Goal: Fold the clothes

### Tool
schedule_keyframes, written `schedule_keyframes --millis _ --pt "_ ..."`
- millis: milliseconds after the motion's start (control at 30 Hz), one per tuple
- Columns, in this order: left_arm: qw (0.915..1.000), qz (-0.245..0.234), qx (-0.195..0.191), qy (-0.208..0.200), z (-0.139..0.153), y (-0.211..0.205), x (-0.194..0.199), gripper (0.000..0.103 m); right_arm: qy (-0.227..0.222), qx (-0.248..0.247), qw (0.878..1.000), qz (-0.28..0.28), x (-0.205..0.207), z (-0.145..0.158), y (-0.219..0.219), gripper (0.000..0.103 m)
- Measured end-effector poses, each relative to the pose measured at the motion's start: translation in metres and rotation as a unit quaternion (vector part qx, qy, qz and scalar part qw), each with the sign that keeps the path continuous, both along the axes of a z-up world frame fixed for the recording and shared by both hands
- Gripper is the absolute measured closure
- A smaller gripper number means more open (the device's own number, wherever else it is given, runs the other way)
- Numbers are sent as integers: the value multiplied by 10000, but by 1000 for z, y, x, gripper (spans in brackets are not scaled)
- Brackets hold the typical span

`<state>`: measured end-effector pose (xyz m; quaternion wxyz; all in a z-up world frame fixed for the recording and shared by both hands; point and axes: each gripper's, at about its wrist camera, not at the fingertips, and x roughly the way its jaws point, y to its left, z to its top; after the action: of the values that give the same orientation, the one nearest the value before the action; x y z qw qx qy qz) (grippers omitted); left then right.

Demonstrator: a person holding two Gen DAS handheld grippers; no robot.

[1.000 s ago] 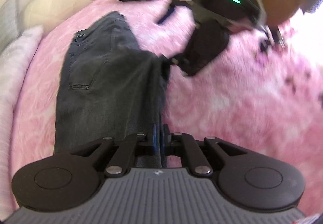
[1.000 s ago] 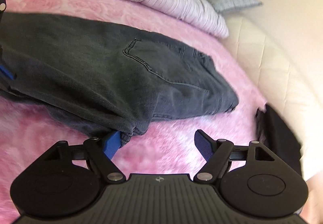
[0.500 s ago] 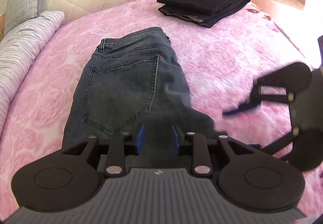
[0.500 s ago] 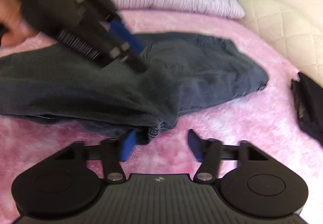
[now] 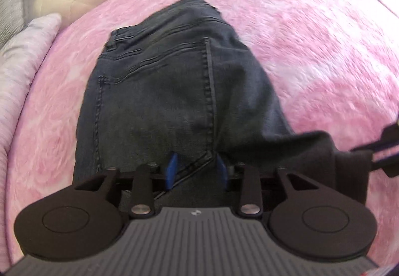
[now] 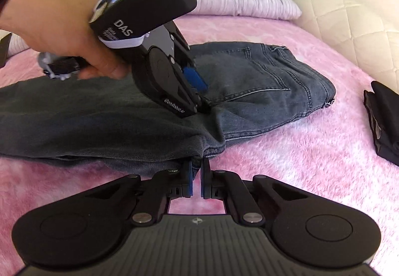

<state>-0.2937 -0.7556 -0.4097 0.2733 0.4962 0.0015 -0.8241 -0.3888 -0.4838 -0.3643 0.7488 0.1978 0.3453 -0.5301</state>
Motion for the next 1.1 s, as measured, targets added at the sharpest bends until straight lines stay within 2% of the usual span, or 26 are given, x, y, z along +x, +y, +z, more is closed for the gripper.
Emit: schedule_keyframes --millis 67,133,200,367,467,600,700,767,800,867,933,1000,1100 --pt "9992 181 285 217 3 -7 6 70 54 57 10000 59 -1 -4 3 101" --pt "9966 279 617 476 10 -13 12 76 47 161 9998 61 -3 -8 4 101" --pt "9957 288 578 671 21 -11 21 76 9 214 9998 42 -5 -9 5 101" --pt "9979 386 467 226 5 2 37 76 15 239 9997 58 -3 -5 13 101" --pt "9963 701 372 322 18 15 55 77 38 273 9996 104 -2 -5 14 101" --pt "9920 1167 311 362 33 36 86 77 88 262 9993 242 -3 -2 17 101" --pt "9867 1553 469 -51 17 47 113 77 109 295 9991 281 -3 -1 18 101" --pt "9829 1769 497 -92 6 48 131 75 117 332 9989 295 -2 -1 17 101" --pt "9805 1896 514 -44 4 46 138 70 145 338 9988 323 -2 0 17 100" --pt "9747 2178 491 30 13 41 148 72 257 335 9982 414 0 1 17 99" --pt "9729 2294 299 -4 27 45 162 73 329 362 9977 468 1 5 20 98" --pt "9699 2427 154 -86 42 56 185 73 418 403 9968 543 3 11 24 98" --pt "9608 2750 59 -341 61 84 237 73 546 381 9946 795 10 19 36 94"
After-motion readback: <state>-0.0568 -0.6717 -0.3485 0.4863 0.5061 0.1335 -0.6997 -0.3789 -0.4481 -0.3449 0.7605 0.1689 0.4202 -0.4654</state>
